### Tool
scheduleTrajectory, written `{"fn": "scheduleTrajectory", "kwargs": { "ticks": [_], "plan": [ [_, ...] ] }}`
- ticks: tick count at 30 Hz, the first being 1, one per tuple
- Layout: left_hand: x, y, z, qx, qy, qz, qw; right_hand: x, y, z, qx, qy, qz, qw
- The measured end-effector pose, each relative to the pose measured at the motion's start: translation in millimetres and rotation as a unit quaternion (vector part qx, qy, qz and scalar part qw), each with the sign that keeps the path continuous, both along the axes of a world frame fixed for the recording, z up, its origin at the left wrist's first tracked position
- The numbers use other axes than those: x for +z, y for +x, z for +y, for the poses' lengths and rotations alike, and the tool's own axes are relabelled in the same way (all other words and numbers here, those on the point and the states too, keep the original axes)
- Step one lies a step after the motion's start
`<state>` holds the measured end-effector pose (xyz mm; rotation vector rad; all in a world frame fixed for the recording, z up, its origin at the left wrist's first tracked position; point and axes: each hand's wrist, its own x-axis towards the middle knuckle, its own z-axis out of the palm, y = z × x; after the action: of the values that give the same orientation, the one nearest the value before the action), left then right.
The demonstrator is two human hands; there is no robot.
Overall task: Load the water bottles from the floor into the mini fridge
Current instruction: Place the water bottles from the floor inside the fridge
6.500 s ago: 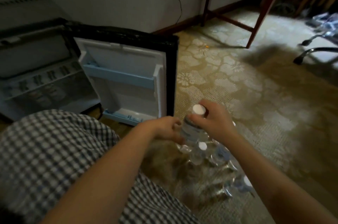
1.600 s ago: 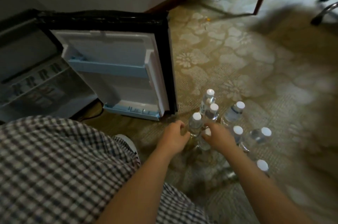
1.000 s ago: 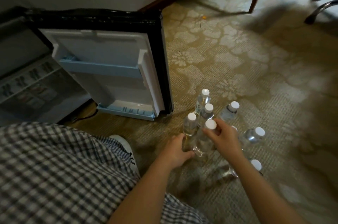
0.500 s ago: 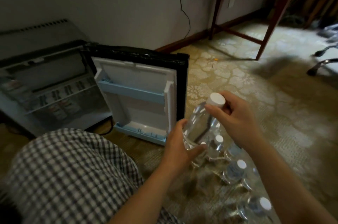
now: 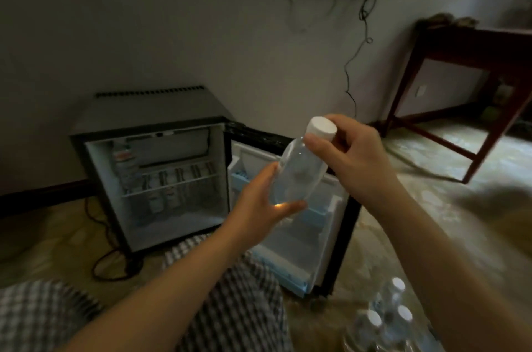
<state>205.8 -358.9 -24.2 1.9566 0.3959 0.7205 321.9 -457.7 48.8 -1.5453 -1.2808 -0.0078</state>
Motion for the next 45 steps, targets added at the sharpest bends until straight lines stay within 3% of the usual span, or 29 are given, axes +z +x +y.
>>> {"fn": "scheduleTrajectory", "kwargs": {
  "ticks": [7, 14, 24, 33, 40, 45],
  "plan": [
    [18, -56, 74, 0.109, -0.026, -0.060, 0.992, 34, -48, 97, 0.039, -0.070, -0.057, 0.995],
    [9, -90, 153, 0.207, -0.057, -0.059, 0.975, 10, -90, 193, 0.069, -0.178, -0.054, 0.980],
    [-31, -118, 250, 0.273, -0.126, 0.019, 0.953, -32, -112, 318, 0.095, -0.246, -0.057, 0.963],
    [-72, -134, 293, 0.290, -0.157, 0.159, 0.931, -89, -118, 377, 0.125, -0.323, -0.106, 0.932],
    [-93, -124, 316, 0.323, -0.188, 0.182, 0.910, -117, -111, 394, 0.124, -0.331, -0.100, 0.930],
    [-106, -115, 333, 0.341, -0.251, 0.175, 0.889, -145, -108, 410, 0.114, -0.330, -0.039, 0.936]
  ]
}}
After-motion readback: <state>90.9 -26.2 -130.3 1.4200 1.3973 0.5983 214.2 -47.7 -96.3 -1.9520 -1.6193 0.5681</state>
